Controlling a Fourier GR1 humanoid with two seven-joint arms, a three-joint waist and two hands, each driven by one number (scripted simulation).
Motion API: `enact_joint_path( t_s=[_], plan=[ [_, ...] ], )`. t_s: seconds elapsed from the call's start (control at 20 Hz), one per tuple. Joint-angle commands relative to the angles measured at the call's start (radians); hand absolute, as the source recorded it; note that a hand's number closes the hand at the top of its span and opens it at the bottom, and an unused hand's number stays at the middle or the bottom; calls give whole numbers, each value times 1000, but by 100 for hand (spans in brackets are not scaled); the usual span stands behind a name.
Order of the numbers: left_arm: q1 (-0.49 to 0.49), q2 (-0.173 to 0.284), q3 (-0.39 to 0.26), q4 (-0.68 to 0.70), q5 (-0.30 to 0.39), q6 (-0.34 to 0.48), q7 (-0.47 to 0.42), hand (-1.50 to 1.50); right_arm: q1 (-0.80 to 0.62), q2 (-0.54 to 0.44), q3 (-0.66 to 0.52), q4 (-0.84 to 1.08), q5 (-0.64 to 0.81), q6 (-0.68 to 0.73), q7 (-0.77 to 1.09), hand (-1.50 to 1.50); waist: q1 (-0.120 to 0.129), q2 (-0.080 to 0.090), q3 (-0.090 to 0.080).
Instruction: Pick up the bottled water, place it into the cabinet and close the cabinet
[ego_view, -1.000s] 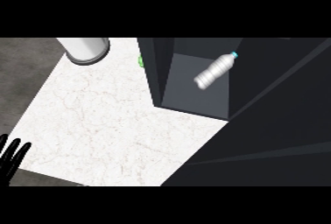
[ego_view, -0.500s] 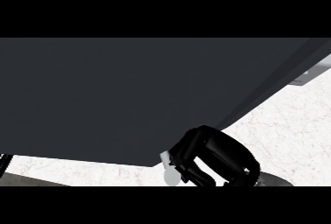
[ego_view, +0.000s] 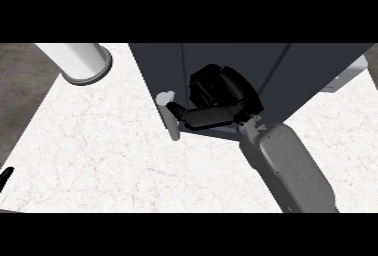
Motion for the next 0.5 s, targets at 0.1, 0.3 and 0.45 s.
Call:
enact_joint_path(
  t_s=[0.1, 0.3, 0.45],
  plan=[
    [25, -28, 9, -18, -19, -34, -37, -150, -226, 1, -113, 310, 36, 4, -70, 150, -16, 6, 0],
    [9, -18, 23, -38, 4, -24, 4, -150, -235, -20, -133, 366, 23, 42, -107, 150, -36, 7, 1],
    [7, -36, 29, -28, -1, -37, -9, -150, -255, -8, -140, 402, 21, 42, -143, 150, -38, 6, 0]
  ],
)
